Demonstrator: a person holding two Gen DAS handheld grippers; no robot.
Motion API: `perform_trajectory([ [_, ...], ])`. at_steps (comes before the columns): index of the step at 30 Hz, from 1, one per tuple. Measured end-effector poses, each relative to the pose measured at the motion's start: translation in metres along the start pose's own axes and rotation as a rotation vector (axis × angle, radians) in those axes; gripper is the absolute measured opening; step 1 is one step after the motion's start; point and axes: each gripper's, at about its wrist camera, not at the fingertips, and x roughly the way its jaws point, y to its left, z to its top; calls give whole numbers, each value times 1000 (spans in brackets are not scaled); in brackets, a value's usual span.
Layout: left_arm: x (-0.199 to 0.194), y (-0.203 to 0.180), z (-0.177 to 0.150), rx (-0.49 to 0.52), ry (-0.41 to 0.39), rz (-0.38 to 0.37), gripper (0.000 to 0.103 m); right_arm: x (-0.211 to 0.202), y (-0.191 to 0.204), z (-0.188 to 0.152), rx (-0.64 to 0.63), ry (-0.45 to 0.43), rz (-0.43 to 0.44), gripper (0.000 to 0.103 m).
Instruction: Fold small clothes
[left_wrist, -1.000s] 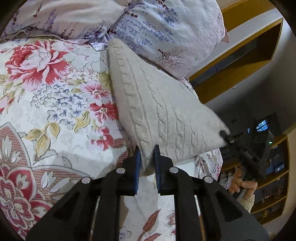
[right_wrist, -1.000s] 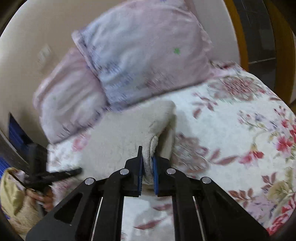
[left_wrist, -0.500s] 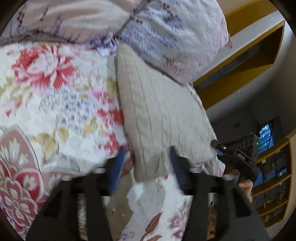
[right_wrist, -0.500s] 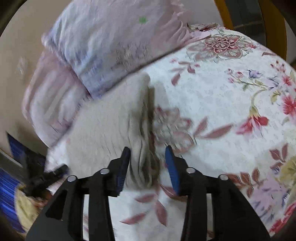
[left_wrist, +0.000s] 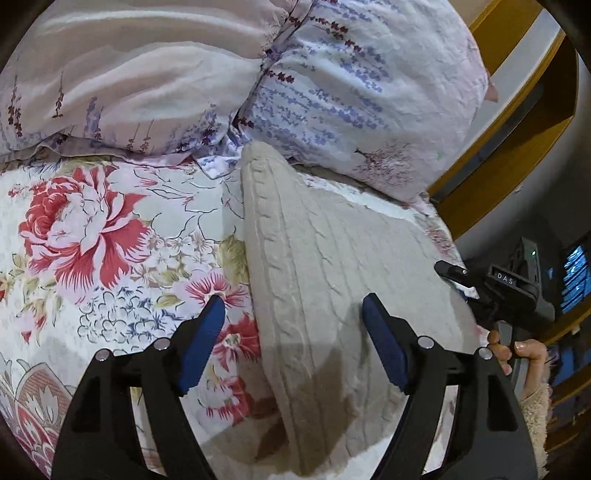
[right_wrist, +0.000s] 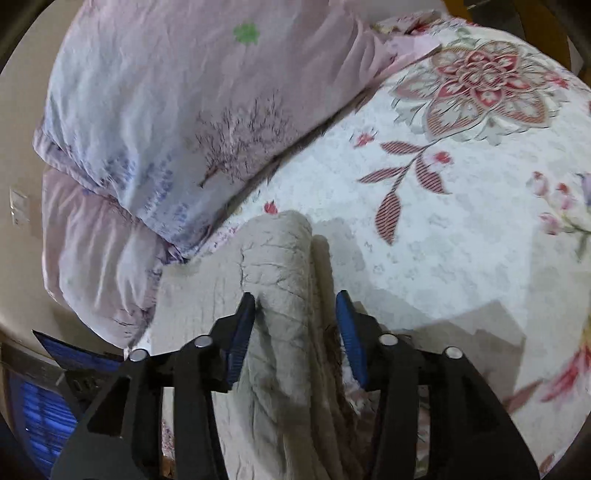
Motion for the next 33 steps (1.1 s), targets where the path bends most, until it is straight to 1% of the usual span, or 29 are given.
perform_trajectory([
  [2, 3, 0, 0, 9, -5, 14, 80, 0, 9, 0, -66, -31, -30, 17],
  [3, 4, -1, 0, 19, -9, 23, 80, -3, 15, 1, -112, -66, -46, 9],
  [4, 4, -2, 1, 26, -11, 26, 80, -11, 25, 1, -165, -117, -42, 9],
  [6, 4, -4, 2, 45, -18, 39, 80, -27, 37, 1, -222, -210, -26, 9],
  [7, 4, -6, 2, 51, -21, 44, 81, -35, 43, 1, -255, -256, -44, 8],
  [8, 5, -7, 3, 57, -23, 47, 82, -37, 47, 2, -276, -273, -78, 8],
  [9, 6, -8, 4, 62, -26, 48, 84, -33, 48, 3, -297, -265, -138, 8],
  [10, 7, -8, 4, 64, -25, 47, 84, -28, 45, 4, -297, -253, -173, 8],
  [12, 9, -9, 4, 66, -18, 48, 85, -8, 30, 5, -271, -188, -272, 8],
  [13, 10, -9, 3, 66, -18, 48, 85, -1, 25, 5, -255, -167, -286, 8],
  [15, 11, -9, 2, 67, -19, 51, 85, 9, 16, 3, -226, -139, -288, 9],
  [17, 10, -10, 1, 73, -22, 58, 85, 7, 18, 2, -236, -147, -293, 11],
  [18, 11, -10, 1, 74, -22, 61, 86, 2, 19, 1, -234, -160, -295, 16],
  [19, 10, -10, 1, 74, -23, 64, 86, -3, 20, 1, -231, -176, -291, 23],
  [21, 9, -9, 1, 74, -25, 68, 86, -17, 22, -4, -235, -221, -283, 27],
  [23, 8, -9, 0, 74, -26, 69, 87, -30, 32, -13, -262, -258, -252, 28],
  [26, 7, -9, -1, 76, -28, 75, 87, -39, 42, -25, -316, -260, -210, 30],
  [28, 6, -10, -2, 78, -29, 78, 88, -42, 49, -35, -360, -257, -196, 43],
  [29, 6, -10, -2, 78, -29, 79, 88, -42, 53, -40, -382, -254, -185, 46],
  [33, 6, -9, -3, 73, -27, 84, 89, -37, 61, -54, -439, -227, -172, 47],
])
